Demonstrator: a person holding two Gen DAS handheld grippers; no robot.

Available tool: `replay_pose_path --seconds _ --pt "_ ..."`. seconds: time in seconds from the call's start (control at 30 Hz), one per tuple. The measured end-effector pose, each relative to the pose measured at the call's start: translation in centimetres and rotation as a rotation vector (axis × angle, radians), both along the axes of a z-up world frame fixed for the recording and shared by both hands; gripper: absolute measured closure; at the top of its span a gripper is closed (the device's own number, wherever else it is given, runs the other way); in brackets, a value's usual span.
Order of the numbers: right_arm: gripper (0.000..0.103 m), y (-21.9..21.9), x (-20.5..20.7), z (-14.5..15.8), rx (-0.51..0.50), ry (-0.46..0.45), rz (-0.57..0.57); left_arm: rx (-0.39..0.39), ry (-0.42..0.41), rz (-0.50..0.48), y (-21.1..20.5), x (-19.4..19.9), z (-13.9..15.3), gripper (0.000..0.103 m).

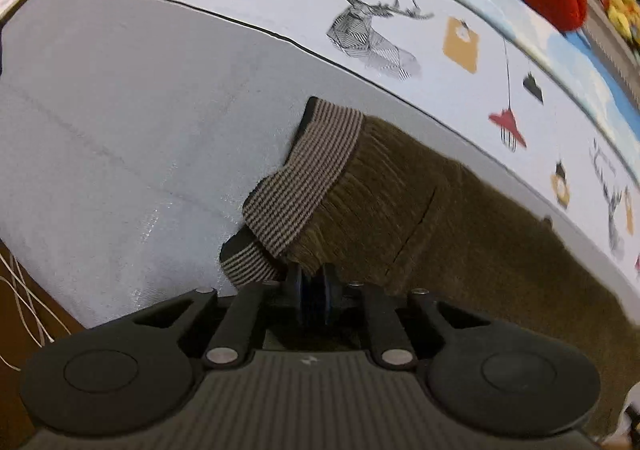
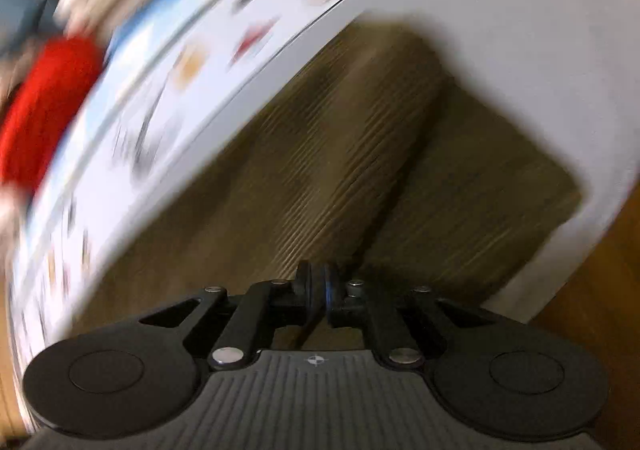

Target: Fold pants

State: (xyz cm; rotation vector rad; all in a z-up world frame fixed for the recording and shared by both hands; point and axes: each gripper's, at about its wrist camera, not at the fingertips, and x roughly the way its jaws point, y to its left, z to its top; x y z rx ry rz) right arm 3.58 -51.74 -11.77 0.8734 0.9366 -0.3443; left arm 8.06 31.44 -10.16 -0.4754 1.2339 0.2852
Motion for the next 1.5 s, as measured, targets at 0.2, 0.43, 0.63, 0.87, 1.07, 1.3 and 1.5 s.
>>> replay_pose_path --seconds 0.2,0.43,0.63,0.87,1.07,1.3,1.5 --pt "0.094 -4.5 -0.8 -3.2 -0.029 0.009 -0.113 0.035 0.041 -0.025 -0.7 1.4 -0.5 0.086" --pt "0.094 -2.7 2.6 -4.2 -0.203 -0.015 0.016 0.056 0.068 -0.034 -1.0 1.8 -1.1 0.086" --pt "0.095 1.3 6.7 -3.0 -0.375 -0.078 0.145 0.058 0.077 -0.036 -1.1 2.1 -0.9 0.086" --pt "0.077 -0.2 7.4 -3.4 -0.245 -0.174 0.049 0.079 0.085 -0.065 -1.7 2.3 -1.0 0.082" --pt "0.053 -1.0 7.3 -4.4 -0.164 -0.158 -0.029 0.062 0.087 -0.093 -1.9 2.3 -1.5 0.07" --pt "0.056 -0.6 8.6 -4.6 -0.126 -0.152 -0.071 -0.005 0.074 -0.038 -0.6 2.1 -1.8 0.07" --pt "0.099 -0.5 8.0 -0.4 -0.17 -0.244 -0.082 -0.057 0.066 0.003 0.1 2.2 -2.2 0.064"
